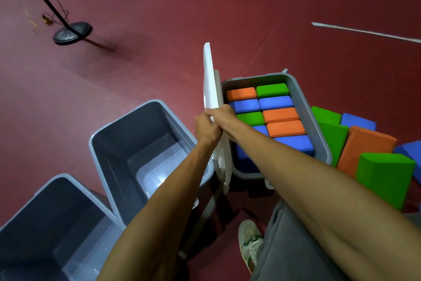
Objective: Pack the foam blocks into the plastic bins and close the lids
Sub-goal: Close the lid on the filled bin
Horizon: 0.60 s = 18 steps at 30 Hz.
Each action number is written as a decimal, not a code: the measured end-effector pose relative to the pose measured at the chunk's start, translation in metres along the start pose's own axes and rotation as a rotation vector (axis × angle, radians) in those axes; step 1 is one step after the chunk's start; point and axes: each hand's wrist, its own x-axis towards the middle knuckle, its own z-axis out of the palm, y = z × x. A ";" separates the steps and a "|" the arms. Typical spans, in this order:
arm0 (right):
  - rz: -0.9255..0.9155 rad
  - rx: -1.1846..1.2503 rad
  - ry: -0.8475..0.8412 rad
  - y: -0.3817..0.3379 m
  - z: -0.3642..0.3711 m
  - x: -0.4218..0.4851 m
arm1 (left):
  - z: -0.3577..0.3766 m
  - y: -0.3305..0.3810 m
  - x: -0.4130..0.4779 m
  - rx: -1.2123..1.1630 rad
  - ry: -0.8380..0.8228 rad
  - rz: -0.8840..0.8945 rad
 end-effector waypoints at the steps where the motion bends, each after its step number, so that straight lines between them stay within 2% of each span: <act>1: -0.016 0.036 0.003 -0.001 0.002 -0.003 | -0.004 0.006 -0.004 0.004 0.006 0.013; 4: -0.044 0.131 0.074 -0.009 -0.006 -0.011 | -0.020 0.029 -0.014 0.051 0.018 0.113; 7: -0.079 0.151 0.043 -0.021 -0.027 -0.019 | -0.034 0.052 -0.030 0.059 0.017 0.214; 12: -0.136 0.198 0.049 -0.039 -0.062 -0.036 | -0.032 0.087 -0.042 0.106 0.038 0.288; 18: -0.129 0.412 0.054 -0.053 -0.122 -0.064 | -0.020 0.142 -0.073 0.215 0.067 0.357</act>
